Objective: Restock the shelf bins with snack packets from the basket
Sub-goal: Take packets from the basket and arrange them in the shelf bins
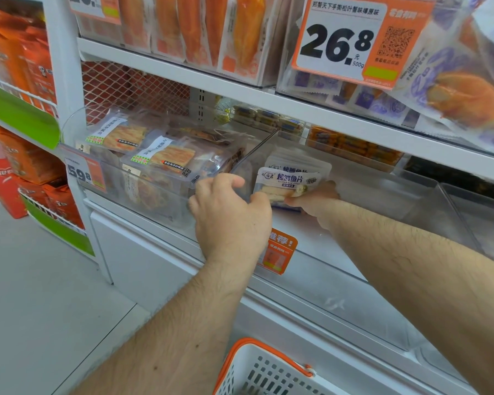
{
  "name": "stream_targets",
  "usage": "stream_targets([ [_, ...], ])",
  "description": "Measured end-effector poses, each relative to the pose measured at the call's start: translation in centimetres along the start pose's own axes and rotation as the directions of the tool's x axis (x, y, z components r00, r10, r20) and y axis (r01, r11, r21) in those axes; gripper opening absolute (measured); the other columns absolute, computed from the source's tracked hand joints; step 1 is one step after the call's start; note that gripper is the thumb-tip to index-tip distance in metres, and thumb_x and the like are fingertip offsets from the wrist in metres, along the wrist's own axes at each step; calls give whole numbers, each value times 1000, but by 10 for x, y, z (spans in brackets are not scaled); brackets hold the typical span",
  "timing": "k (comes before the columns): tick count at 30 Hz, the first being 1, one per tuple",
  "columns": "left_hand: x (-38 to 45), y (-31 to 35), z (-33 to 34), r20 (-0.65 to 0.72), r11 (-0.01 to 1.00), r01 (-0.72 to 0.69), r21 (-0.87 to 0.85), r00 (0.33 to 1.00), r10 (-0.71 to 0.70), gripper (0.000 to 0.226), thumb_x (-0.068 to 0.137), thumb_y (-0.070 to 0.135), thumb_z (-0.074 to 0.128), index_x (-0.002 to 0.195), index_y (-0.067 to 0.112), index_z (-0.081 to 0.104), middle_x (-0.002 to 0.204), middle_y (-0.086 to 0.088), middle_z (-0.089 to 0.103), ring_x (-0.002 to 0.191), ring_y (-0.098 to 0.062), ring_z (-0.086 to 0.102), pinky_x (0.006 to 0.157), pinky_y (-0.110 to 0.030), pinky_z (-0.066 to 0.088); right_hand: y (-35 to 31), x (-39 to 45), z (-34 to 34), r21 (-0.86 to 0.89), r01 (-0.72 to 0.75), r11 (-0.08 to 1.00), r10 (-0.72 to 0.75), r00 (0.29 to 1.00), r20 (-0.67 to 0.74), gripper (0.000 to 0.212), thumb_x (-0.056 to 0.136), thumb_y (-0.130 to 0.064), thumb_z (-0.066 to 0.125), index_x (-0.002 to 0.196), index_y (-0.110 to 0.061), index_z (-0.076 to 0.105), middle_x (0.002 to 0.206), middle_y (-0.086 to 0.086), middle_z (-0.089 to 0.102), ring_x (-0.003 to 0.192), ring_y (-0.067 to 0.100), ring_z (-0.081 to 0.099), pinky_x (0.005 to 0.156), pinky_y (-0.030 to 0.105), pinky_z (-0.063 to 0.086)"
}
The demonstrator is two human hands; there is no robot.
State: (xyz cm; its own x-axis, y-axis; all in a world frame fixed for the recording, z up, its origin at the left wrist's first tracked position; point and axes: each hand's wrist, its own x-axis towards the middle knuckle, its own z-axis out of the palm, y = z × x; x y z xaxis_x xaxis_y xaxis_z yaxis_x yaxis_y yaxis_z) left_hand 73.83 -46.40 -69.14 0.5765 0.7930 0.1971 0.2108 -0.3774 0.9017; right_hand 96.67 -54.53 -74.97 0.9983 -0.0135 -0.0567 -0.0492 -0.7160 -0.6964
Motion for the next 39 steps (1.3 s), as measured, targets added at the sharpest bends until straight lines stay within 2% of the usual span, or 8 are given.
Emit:
stream_targets([
  [3, 0, 0, 0, 5, 1000, -2, -2, 1000, 2, 29, 88, 31, 60, 117, 29, 54, 116, 16, 30, 127, -11, 28, 90, -25, 24, 2, 2, 0, 24, -15, 1000, 15, 1000, 10, 101, 50, -44, 96, 127, -11, 40, 118, 8, 63, 104, 29, 64, 89, 44, 57],
  [9, 0, 0, 1, 7, 1000, -2, -3, 1000, 2, 29, 88, 32, 59, 117, 30, 54, 114, 17, 28, 126, -10, 28, 90, -25, 25, 5, 9, 5, 70, -35, 997, 32, 998, 47, 86, 47, -42, 96, 119, -19, 55, 106, 1, 69, 87, 23, 68, 78, 39, 60],
  [18, 1, 0, 1, 7, 1000, -6, 1, 1000, 6, 30, 88, 32, 60, 117, 30, 54, 114, 16, 28, 125, -11, 28, 90, -24, 24, 0, 4, 5, 101, 1, 995, -9, 997, 76, 59, 66, -33, 90, 117, -19, 62, 107, 0, 71, 91, 23, 68, 84, 41, 60],
  [25, 0, 1, 1, 3, 1000, -2, -3, 1000, 2, 30, 88, 32, 60, 117, 30, 54, 115, 16, 28, 127, -11, 29, 91, -25, 24, 4, -5, -2, 114, 34, 993, -49, 991, 124, 51, 71, -29, 88, 115, -22, 64, 108, 0, 71, 94, 22, 67, 88, 41, 58],
  [28, -1, 0, 0, -4, 1000, -7, -6, 1000, 7, 30, 87, 32, 60, 117, 29, 55, 121, 13, 35, 127, -12, 29, 91, -24, 24, 3, -8, -7, 115, 45, 992, -61, 989, 133, 47, 74, -26, 86, 116, -19, 65, 108, 2, 71, 96, 23, 68, 89, 42, 58],
  [31, -1, 0, 0, -14, 1000, -9, -8, 1000, 9, 30, 87, 31, 60, 117, 28, 55, 130, 8, 39, 128, -12, 28, 92, -23, 22, 4, -12, -12, 112, 29, 993, -43, 991, 124, 45, 75, -24, 86, 115, -17, 66, 108, 4, 71, 96, 24, 69, 88, 42, 59],
  [36, -1, 1, 0, -24, 999, -44, -5, 999, 44, 33, 87, 30, 60, 119, 27, 55, 119, 12, 33, 128, -12, 27, 92, -22, 21, 5, -19, -21, 114, 14, 993, -26, 994, 107, 42, 76, -23, 85, 112, -19, 63, 100, 0, 66, 88, 20, 65, 86, 40, 59],
  [39, -3, 0, -1, -32, 991, -132, 33, 991, 133, 33, 85, 29, 61, 117, 25, 56, 119, 10, 35, 126, -14, 29, 97, -25, 28, -2, -34, -34, 87, 10, 996, -15, 998, 56, 34, 79, -27, 82, 106, -14, 65, 94, 3, 67, 77, 19, 64, 72, 33, 60],
])
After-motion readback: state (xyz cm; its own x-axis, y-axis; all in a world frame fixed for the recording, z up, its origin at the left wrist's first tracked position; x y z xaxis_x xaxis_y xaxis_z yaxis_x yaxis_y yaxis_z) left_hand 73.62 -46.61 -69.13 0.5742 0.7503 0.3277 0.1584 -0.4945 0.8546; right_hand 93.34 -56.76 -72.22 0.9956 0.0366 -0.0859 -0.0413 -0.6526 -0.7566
